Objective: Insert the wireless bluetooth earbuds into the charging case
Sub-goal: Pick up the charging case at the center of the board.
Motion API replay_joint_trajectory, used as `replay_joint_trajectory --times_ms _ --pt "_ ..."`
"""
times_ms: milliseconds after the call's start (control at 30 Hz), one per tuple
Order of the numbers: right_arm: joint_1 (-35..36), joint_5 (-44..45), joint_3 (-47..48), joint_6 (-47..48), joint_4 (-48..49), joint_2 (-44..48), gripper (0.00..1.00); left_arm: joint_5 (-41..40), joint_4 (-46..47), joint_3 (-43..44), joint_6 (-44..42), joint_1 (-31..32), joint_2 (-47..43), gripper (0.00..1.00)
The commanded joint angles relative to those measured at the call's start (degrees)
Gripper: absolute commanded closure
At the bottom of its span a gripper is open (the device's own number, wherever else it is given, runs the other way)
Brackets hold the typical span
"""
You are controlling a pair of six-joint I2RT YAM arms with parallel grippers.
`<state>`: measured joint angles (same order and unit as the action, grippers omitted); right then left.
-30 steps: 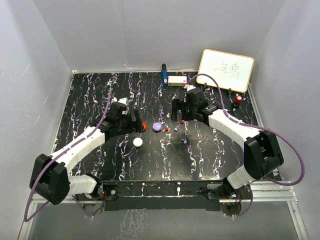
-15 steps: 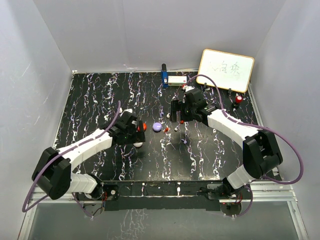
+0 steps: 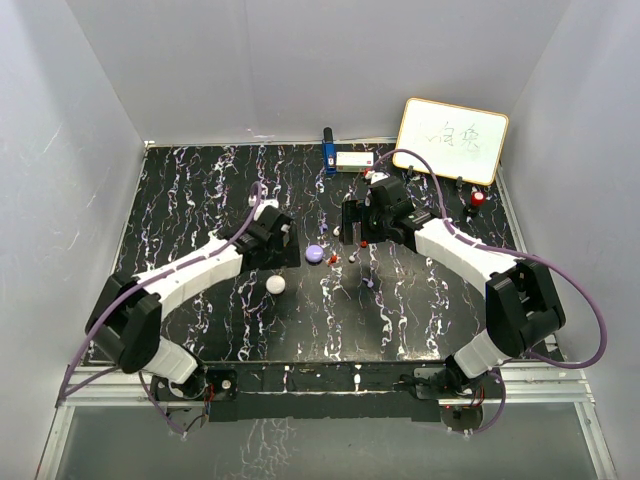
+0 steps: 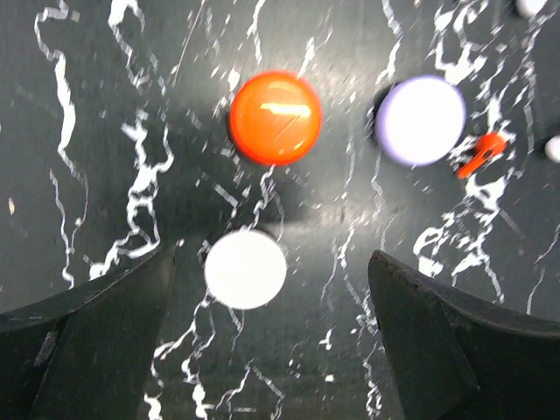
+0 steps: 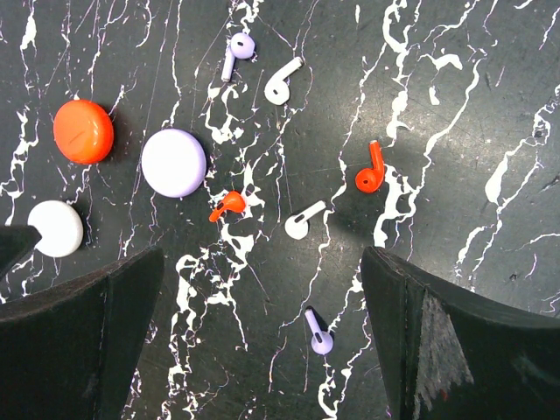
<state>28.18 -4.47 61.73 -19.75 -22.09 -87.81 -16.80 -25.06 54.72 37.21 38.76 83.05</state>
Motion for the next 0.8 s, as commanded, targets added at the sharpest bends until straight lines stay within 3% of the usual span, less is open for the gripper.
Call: replay_joint_trajectory --times_ms 0,433,767 --pt "0.3 0.3 2.4 0.2 3.1 1.0 0.05 -0.8 0.9 5.2 -4.3 -0.8 4.5 0.09" --pt "0.3 0.3 0.9 0.6 3.2 2.6 0.06 5.8 5.7 8.3 -9.0 -6.8 11.7 0.08" --pt "8.3 2.1 8.3 4.1 2.2 -5.0 0.09 10.9 6.3 4.6 -5.4 -14.3 1.3 0.08"
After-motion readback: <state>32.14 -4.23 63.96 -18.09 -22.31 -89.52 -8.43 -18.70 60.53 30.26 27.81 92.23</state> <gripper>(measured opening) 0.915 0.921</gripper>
